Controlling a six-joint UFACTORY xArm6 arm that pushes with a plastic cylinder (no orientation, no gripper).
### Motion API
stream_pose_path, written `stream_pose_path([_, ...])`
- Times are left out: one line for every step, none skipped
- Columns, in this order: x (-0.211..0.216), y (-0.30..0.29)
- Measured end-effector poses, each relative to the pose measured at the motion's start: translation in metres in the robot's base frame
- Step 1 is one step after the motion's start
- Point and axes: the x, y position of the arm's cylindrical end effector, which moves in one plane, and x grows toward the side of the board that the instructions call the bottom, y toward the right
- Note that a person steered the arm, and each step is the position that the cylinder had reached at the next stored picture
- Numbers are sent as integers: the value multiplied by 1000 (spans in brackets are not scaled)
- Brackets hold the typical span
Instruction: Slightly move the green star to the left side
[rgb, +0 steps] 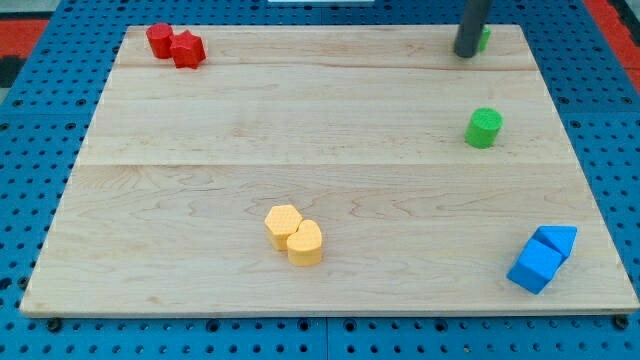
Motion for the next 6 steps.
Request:
stream_pose_path([19,65])
stream_pose_path([-62,51])
stream_pose_path([-48,16])
stream_pose_path([-25,-2])
stream_pose_path([37,79])
stream_pose_path([155,100])
